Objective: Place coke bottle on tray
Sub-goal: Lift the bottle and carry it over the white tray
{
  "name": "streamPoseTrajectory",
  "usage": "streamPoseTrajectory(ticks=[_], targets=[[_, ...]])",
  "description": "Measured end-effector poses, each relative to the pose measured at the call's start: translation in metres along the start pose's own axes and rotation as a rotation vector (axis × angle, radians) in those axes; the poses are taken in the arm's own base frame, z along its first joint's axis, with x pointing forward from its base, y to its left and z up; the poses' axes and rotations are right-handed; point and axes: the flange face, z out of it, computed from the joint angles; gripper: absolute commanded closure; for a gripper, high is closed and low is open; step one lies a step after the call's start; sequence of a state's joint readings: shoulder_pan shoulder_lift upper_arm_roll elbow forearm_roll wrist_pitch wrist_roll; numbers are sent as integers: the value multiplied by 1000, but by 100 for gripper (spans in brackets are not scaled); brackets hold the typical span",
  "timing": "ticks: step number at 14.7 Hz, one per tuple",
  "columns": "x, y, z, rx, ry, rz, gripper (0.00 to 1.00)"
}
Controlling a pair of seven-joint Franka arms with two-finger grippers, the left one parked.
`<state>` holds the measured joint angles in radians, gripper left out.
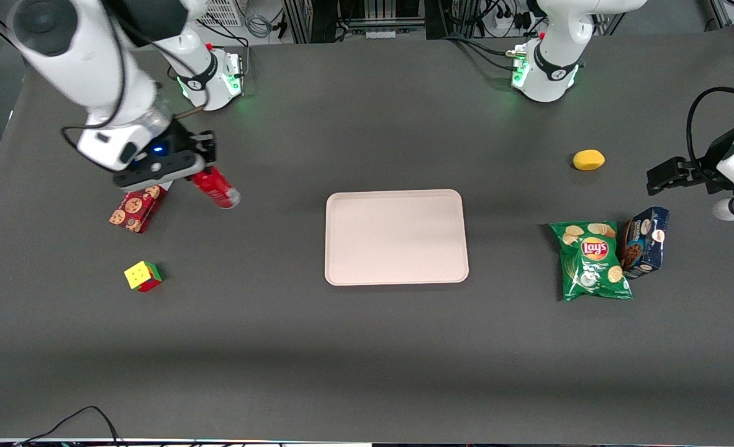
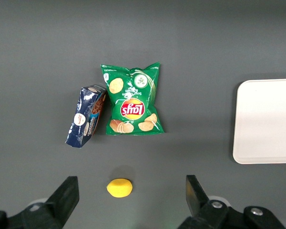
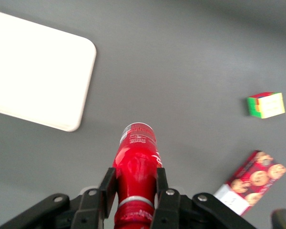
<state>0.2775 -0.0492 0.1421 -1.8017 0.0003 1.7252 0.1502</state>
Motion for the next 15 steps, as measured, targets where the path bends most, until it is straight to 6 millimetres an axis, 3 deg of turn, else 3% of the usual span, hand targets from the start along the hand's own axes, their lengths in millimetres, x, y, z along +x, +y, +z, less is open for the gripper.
streamPoseTrajectory(ticks=[4,6,8,11,13,15], targets=[[2,-128,-2,17,17,89,100],[12,-169,13,20,2,114,100],[40,-180,49,22,-15,127,100],[81,-181,121,24,-30,152,100],[94,-186,160,24,-41,155,100],[101,-191,186,24,-50,152,100]])
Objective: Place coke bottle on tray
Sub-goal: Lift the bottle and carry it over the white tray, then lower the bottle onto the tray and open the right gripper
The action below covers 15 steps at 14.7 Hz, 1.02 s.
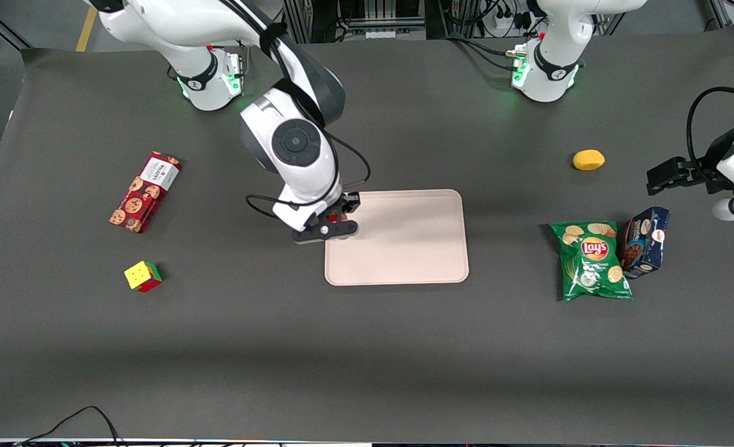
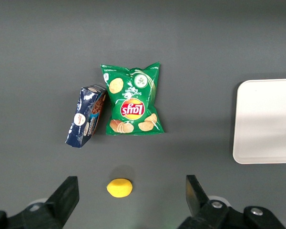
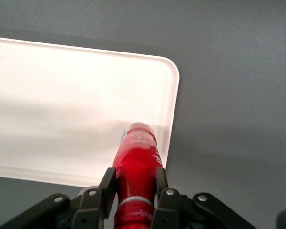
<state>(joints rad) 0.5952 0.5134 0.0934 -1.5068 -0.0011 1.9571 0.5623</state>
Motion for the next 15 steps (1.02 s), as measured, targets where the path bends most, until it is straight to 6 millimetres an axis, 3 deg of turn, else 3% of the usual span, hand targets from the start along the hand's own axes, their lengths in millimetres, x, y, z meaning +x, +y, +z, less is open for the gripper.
streamPoseTrajectory(ticks=[6,14,15], targets=[[8,-3,35,-10,-20,1,100],[14,-3,58,-16,-31,5,100],[15,-2,58,-16,-29,6,78]])
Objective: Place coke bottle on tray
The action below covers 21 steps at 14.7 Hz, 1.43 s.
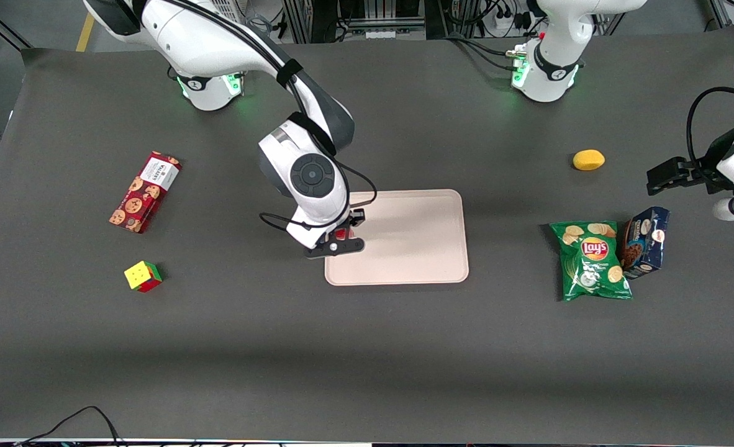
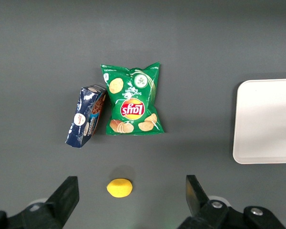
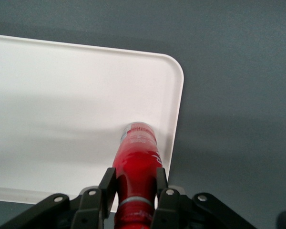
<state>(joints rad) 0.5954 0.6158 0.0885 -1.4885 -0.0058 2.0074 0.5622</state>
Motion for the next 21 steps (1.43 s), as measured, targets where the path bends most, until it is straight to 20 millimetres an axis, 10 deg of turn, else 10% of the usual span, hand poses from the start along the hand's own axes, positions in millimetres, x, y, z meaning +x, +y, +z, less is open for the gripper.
streamPoseTrajectory(ticks=[2,3,14,18,21], targets=[[2,3,-1,-2,3,6,13],[4,5,-1,-3,4,9,0],[13,2,-31,27,58,13,0],[7,13,-123,66,134,23,0],[-11,71,-211,60,136,88,0]])
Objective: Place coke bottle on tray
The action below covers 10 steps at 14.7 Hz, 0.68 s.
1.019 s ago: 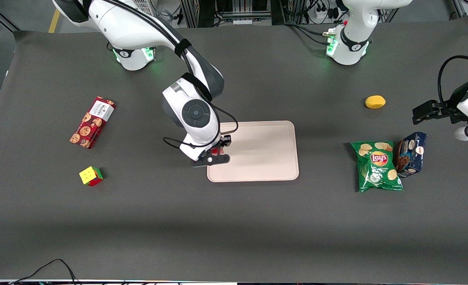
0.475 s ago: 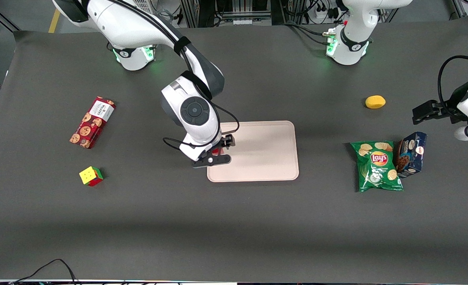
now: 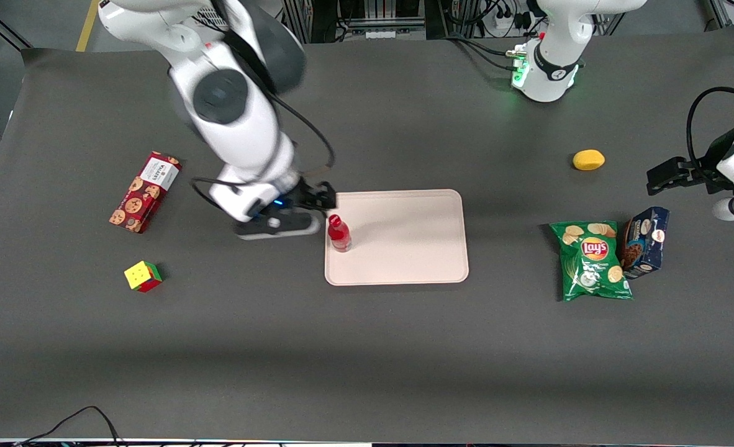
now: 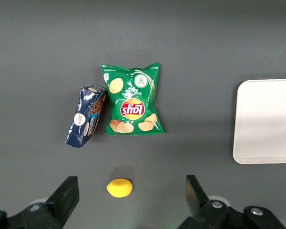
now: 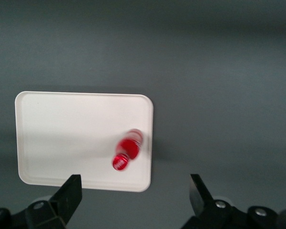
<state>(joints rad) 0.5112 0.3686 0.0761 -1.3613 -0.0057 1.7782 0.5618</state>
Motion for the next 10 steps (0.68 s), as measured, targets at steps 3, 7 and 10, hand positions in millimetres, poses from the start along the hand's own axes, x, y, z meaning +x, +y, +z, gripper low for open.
streamPoseTrajectory(ticks=[3,7,10], targets=[[-10,54,-62,-3,-20,58,0],[-25,102,-99,-16,19,116,0],[-45,141,-113,-52,35,141,0]])
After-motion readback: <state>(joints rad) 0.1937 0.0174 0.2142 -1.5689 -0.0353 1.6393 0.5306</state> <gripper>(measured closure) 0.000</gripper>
